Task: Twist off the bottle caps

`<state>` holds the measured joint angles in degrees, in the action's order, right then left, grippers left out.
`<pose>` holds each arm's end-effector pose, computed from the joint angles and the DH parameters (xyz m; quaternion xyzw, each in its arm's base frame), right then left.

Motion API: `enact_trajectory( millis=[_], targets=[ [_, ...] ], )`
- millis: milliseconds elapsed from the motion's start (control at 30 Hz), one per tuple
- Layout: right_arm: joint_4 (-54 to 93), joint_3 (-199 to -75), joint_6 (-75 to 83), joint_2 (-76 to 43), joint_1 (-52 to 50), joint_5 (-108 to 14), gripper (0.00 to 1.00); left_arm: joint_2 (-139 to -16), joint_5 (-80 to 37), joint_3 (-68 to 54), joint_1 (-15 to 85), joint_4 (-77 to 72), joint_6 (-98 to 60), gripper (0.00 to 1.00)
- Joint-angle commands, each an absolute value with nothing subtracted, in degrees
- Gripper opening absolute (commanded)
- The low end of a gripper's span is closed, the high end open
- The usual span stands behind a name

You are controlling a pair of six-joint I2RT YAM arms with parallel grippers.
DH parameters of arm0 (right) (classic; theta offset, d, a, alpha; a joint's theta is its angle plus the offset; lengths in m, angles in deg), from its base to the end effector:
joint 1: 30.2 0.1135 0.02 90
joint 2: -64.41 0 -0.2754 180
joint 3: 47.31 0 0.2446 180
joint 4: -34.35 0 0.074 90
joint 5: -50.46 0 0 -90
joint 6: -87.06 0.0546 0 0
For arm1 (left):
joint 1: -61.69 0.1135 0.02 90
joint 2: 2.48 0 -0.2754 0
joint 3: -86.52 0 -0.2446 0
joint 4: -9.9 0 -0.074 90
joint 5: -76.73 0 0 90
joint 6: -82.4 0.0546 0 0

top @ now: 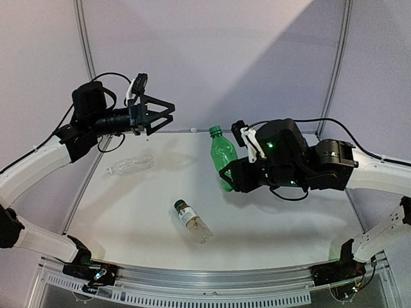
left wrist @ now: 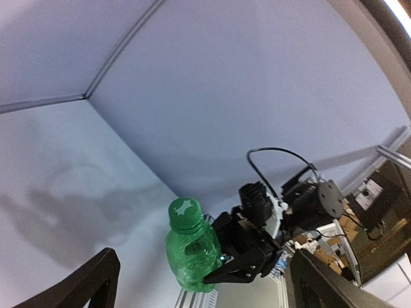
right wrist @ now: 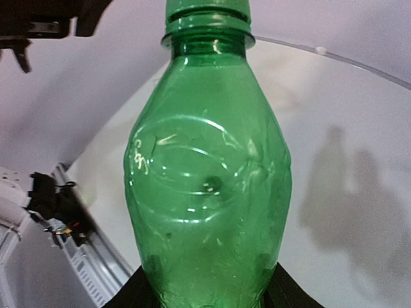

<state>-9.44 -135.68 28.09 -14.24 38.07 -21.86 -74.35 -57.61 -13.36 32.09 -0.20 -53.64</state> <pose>0.1306 0.2830 0.3542 -0.2104 0.8501 0.2652 0.4034 0.2328 -0.1761 0.4067 0.1647 0.6960 -0.6092 0.3426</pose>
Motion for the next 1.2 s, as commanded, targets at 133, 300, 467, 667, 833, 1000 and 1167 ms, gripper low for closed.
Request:
enact_trajectory(
  millis=[133,300,467,667,833,1000,1167],
  targets=[
    [9.8,-132.4,27.2,-11.1,36.7,-41.5,0.00,-76.7,-72.7,-16.8,32.5,23.6,-59.6,0.91],
    [11.6,-132.8,26.9,-12.3,36.7,-44.4,0.00,-77.6,-73.9,-17.0,31.6,27.4,-61.9,0.83],
    [13.3,-133.3,26.6,-13.2,36.7,-46.7,0.00,-78.7,-73.8,-16.7,29.1,27.9,-61.4,0.74],
    [13.1,-134.7,26.4,-14.9,36.7,-48.6,0.00,-79.0,-72.8,-16.3,27.6,28.3,-61.0,0.64],
    [12.8,-135.1,26.6,-15.6,36.7,-48.6,0.00,-79.7,-72.9,-15.2,26.8,27.2,-60.3,0.52],
    [12.7,-135.1,26.8,-15.5,36.7,-48.6,0.00,-80.3,-72.6,-14.9,25.8,25.2,-59.0,0.41],
    [12.5,-135.0,27.0,-15.5,36.7,-48.7,0.00,-80.7,-72.0,-13.9,24.4,21.9,-56.8,0.15]
  ],
)
